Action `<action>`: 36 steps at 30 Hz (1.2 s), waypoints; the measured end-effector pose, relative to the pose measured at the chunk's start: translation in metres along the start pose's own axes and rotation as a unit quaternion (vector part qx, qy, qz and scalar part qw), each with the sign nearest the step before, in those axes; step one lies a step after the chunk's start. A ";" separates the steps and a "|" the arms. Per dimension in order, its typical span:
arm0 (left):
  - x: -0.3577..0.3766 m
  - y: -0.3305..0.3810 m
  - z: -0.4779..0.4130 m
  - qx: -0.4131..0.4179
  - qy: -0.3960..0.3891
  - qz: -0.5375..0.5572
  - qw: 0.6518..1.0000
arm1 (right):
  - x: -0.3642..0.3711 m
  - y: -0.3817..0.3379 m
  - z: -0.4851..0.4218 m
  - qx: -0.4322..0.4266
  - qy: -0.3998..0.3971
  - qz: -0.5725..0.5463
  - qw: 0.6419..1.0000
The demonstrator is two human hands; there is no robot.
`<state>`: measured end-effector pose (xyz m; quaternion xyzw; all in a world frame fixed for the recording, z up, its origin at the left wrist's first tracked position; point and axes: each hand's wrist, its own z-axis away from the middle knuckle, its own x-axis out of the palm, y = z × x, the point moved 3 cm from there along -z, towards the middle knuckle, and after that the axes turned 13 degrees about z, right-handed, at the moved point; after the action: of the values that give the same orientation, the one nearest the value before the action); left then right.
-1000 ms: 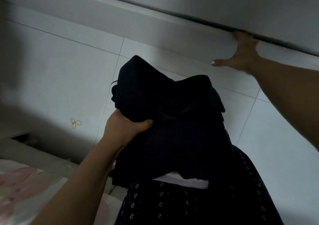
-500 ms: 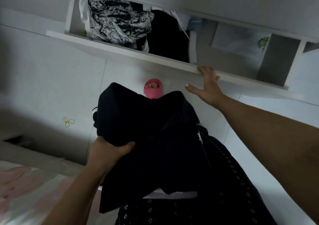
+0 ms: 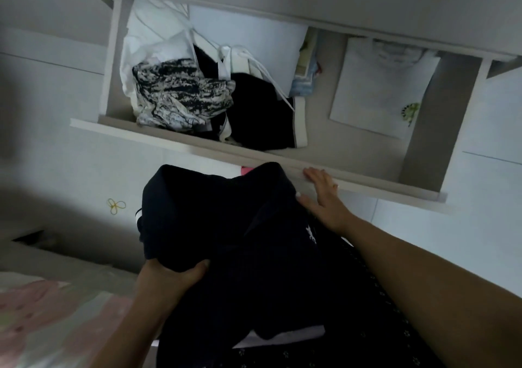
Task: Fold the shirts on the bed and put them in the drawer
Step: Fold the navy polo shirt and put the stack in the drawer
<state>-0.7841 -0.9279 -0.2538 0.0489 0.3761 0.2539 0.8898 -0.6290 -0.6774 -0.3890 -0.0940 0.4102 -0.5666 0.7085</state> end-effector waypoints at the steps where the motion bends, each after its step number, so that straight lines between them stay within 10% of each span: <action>1: 0.001 0.001 0.000 0.003 -0.001 -0.001 1.000 | 0.001 -0.002 0.003 0.003 -0.004 -0.003 1.000; 18: 0.012 0.018 -0.003 0.031 -0.033 0.027 0.999 | 0.002 -0.050 0.064 0.316 -0.212 -0.360 0.852; 28: 0.021 0.059 0.007 0.084 -0.051 -0.043 0.994 | -0.035 -0.062 0.087 0.144 0.068 -0.256 0.953; 36: 0.111 0.176 0.003 0.225 -0.076 -0.071 0.969 | -0.132 -0.015 0.073 0.145 0.250 -0.187 0.939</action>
<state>-0.7902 -0.7208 -0.2741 0.2402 0.3575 0.0946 0.8975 -0.5924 -0.5905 -0.2704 0.0792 0.4624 -0.7476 0.4702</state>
